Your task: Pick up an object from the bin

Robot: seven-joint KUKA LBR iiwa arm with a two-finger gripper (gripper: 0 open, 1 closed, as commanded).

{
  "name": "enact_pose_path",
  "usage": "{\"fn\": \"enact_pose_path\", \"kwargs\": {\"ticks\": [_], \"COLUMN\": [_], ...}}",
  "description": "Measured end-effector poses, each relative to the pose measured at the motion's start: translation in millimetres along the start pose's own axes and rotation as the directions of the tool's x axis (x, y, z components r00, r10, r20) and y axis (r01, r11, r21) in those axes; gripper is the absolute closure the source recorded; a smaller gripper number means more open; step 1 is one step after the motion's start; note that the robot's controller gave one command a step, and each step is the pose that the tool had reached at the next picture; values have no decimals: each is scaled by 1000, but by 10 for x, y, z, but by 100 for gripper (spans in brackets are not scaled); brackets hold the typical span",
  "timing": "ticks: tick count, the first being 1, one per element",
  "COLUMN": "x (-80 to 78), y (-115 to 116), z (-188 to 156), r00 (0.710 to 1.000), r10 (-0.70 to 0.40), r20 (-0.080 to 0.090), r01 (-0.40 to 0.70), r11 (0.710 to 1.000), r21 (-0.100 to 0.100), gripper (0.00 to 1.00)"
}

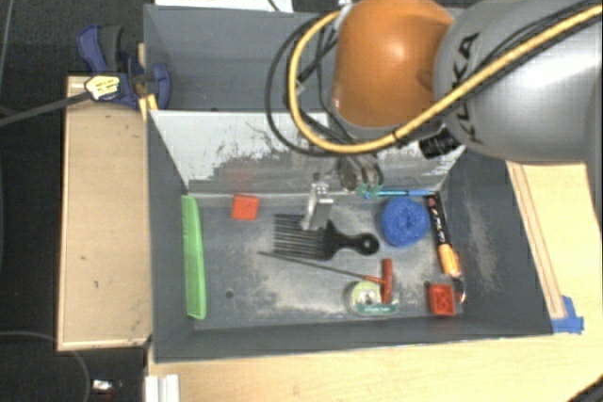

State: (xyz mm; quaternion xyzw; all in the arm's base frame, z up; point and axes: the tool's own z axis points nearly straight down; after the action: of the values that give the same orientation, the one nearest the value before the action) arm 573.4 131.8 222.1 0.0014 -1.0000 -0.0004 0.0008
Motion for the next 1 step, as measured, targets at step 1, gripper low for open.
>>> {"fn": "enact_pose_path", "kwargs": {"ticks": [1], "x": [-14], "y": [-6], "z": [-24], "r00": [1000], "r10": [3], "r20": [5], "r01": [-3], "r11": [1000], "r21": [-1], "gripper": [0]}}
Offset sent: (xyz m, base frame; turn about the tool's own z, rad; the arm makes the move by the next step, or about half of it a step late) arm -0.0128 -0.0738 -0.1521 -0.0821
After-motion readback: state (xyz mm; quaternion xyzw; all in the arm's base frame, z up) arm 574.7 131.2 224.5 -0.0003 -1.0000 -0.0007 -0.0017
